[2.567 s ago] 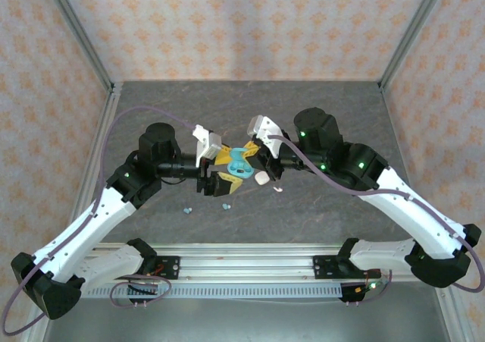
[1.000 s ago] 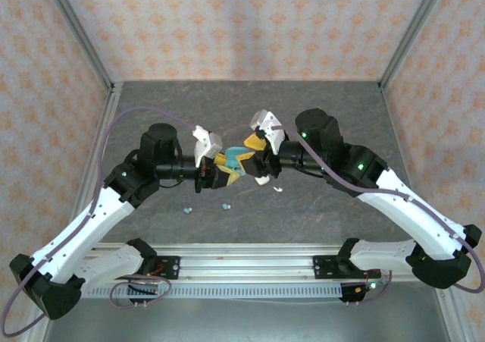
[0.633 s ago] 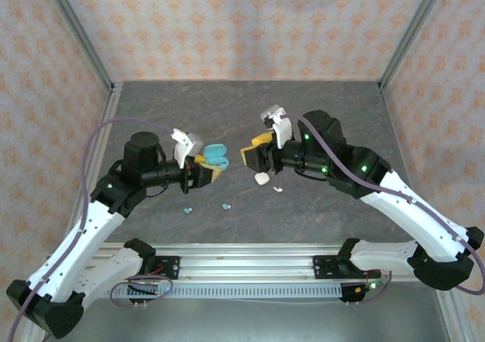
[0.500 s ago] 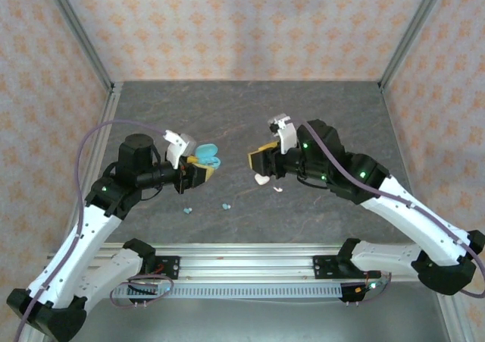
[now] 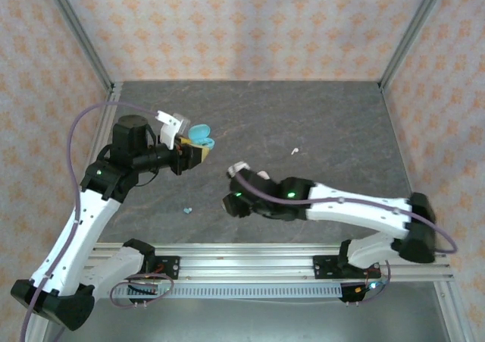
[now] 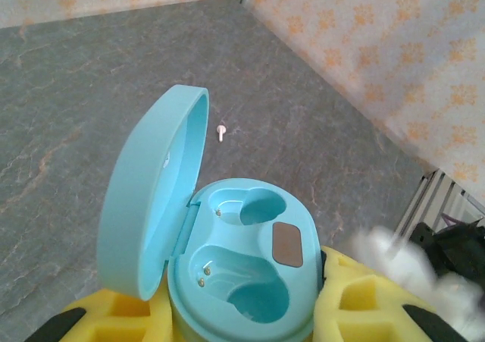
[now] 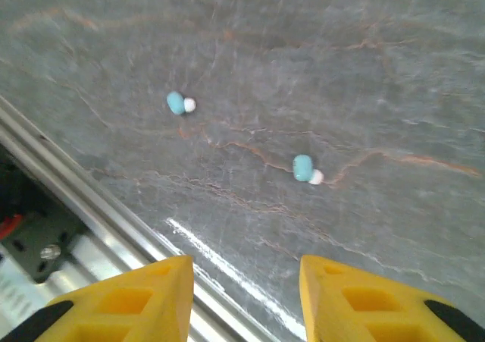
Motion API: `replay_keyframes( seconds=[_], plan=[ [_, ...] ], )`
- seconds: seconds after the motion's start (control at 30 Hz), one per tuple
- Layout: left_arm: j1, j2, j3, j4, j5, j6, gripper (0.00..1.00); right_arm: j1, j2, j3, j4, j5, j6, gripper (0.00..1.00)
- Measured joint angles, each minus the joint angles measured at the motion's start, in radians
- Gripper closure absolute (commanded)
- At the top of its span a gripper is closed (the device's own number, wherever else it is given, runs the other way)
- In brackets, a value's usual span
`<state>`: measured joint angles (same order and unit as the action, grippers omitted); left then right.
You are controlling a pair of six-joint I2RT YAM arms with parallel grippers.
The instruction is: Insert the wireless bluetooth earbuds into the charging case
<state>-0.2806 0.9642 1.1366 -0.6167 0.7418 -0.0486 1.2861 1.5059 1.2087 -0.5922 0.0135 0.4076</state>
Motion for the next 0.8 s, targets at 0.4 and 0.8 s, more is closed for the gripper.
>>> replay_keyframes(
  seconds=[0.4, 0.8],
  plan=[
    [0.014, 0.088, 0.079, 0.0, -0.03, -0.016, 0.78, 0.042, 0.52, 0.454, -0.082, -0.026, -0.183, 0.76],
    [0.027, 0.238, 0.137, 0.014, -0.029, -0.023, 0.79, -0.008, 0.756, 0.7, -0.246, -0.089, -0.326, 0.66]
  ],
)
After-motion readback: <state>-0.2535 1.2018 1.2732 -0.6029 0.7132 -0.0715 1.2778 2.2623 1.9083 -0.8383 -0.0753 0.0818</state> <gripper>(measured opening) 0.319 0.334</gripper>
